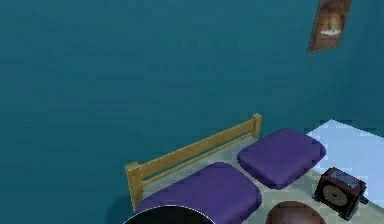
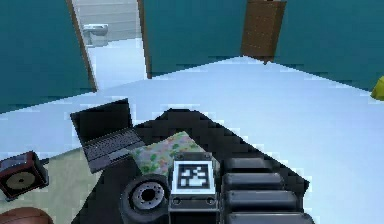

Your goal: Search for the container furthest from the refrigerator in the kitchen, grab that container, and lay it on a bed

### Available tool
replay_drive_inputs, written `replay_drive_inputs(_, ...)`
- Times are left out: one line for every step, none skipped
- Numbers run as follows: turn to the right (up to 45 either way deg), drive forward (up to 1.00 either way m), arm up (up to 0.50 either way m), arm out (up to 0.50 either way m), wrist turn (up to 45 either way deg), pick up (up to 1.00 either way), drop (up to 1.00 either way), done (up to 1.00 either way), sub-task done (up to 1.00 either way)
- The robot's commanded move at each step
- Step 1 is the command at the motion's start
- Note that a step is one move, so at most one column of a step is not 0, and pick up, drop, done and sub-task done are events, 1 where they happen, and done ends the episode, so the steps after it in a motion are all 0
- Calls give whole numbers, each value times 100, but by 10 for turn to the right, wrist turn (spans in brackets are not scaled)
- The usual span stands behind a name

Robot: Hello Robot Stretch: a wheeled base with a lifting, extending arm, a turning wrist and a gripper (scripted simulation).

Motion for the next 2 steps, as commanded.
replay_drive_inputs(0,0,0,38,0,0,0,0,0)
replay_drive_inputs(0,0,0,0,390,0,0,0,0)
